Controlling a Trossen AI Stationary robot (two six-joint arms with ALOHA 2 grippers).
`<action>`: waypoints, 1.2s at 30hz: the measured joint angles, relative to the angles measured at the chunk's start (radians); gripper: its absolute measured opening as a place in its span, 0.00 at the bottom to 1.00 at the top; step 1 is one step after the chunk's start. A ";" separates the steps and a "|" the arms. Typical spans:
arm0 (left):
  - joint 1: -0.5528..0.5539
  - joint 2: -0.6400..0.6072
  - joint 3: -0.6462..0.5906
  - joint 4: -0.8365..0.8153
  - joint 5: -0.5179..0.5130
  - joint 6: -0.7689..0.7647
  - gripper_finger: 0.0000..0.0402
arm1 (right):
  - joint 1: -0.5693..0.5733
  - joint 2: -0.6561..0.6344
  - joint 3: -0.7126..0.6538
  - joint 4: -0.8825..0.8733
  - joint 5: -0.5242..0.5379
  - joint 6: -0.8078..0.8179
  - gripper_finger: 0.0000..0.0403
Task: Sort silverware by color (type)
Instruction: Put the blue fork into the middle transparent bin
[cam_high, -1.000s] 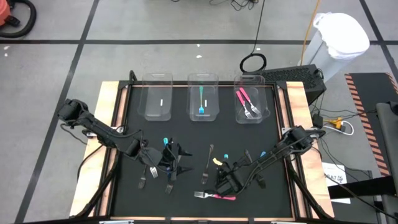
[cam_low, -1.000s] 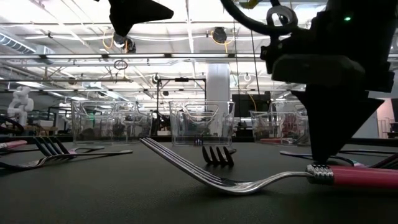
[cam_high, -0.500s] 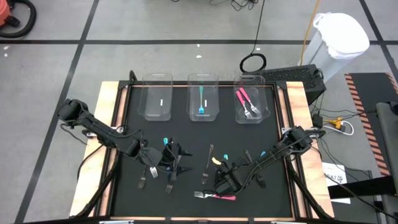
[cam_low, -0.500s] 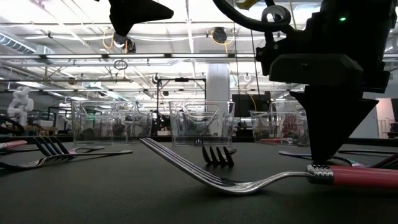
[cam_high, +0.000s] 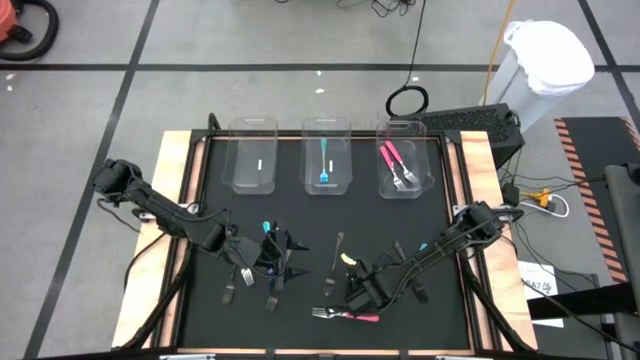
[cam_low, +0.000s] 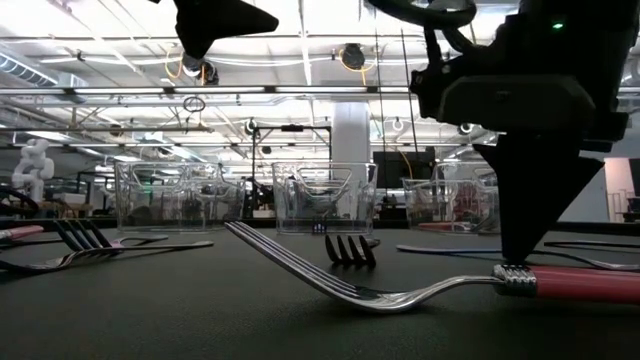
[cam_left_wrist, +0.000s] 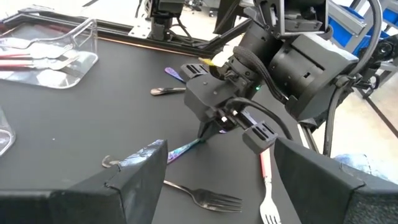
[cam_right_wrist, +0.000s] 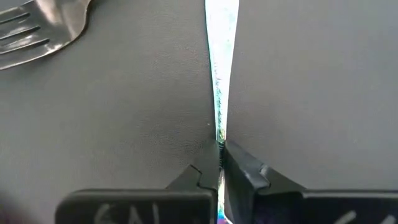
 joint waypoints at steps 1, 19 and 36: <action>0.000 0.000 0.000 -0.001 0.000 0.001 0.73 | 0.000 -0.009 -0.002 -0.003 0.007 -0.010 0.01; 0.000 0.000 0.000 0.008 -0.131 0.026 0.73 | 0.069 -0.198 0.001 -0.009 0.574 -0.080 0.01; -0.054 0.000 0.000 0.114 -0.513 0.153 0.73 | 0.030 -0.212 0.002 0.073 1.072 -0.244 0.01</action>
